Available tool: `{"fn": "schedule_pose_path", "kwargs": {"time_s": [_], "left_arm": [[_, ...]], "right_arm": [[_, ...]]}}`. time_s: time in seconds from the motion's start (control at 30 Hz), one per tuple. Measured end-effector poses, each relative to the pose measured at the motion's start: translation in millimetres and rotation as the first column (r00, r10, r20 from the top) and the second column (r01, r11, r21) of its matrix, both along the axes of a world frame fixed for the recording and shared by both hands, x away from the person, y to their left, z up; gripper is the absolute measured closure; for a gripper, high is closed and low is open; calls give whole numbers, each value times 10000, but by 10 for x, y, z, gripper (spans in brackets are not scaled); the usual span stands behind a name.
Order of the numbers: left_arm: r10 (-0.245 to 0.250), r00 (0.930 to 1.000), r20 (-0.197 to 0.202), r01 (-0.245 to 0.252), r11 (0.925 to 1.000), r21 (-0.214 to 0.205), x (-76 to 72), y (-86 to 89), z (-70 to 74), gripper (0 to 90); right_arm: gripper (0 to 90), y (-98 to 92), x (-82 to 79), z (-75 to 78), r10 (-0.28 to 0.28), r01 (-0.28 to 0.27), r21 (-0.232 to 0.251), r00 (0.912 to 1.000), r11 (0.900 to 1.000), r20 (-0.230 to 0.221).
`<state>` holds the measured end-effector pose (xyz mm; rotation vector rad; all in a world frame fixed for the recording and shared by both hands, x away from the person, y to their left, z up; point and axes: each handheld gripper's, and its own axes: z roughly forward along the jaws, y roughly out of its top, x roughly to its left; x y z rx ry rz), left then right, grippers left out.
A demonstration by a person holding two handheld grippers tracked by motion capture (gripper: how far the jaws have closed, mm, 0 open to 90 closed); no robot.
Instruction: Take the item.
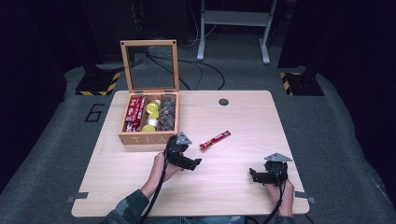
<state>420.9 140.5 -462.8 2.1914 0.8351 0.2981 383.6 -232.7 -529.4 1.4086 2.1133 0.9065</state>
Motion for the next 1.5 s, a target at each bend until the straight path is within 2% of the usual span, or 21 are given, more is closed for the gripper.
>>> {"fn": "schedule_pose_path", "kwargs": {"time_s": [0.47,0.57,0.7,0.87,0.93,1.0,1.07,1.2,1.23,1.27,1.3,1.43,1.5], "left_arm": [[914,9953,320,-903,9954,-334,-209,556,72,76],[1187,9919,446,-1171,9925,-354,-258,687,76,69],[1460,9885,406,-1449,9890,-294,-325,878,67,60],[1952,9800,381,-1943,9806,-245,-391,1111,17,48],[2327,9719,358,-2318,9724,-266,-429,1239,-6,44],[2435,9693,351,-2427,9698,-234,-441,1304,-18,43],[2763,9606,289,-2754,9608,-330,-464,1397,-47,41],[3182,9479,169,-3174,9476,-375,-518,1575,-111,40],[3226,9465,116,-3220,9460,-366,-531,1615,-130,40],[3413,9399,59,-3408,9394,-357,-556,1680,-174,40],[3413,9399,59,-3408,9394,-357,-556,1680,-174,40],[3819,9242,-48,-3819,9242,-85,-602,1820,-303,39],[4125,9110,-46,-4123,9109,150,-623,1915,-388,36]], "right_arm": [[42,3,-4,1,-65,65,19,10000,10000,-30],[42,2,-4,1,-71,71,9,10000,10000,-36],[42,2,-5,1,-87,87,7,10000,10000,-38],[42,1,-4,1,-89,89,-5,10000,10000,-24],[42,2,-5,0,-100,100,2,9999,9999,-24],[42,1,-5,0,-91,91,3,10000,10000,-7],[42,0,-4,0,-83,83,-9,10000,10000,4],[42,1,-5,0,-80,80,-12,10000,10000,9],[42,1,-5,0,-93,93,-4,10000,10000,21],[42,2,-6,0,-107,107,7,9999,9999,15],[42,2,-6,0,-107,107,7,9999,9999,15],[42,3,-7,0,-111,111,-1,9999,9999,24],[42,3,-7,0,-111,111,0,9999,9999,24]]}}
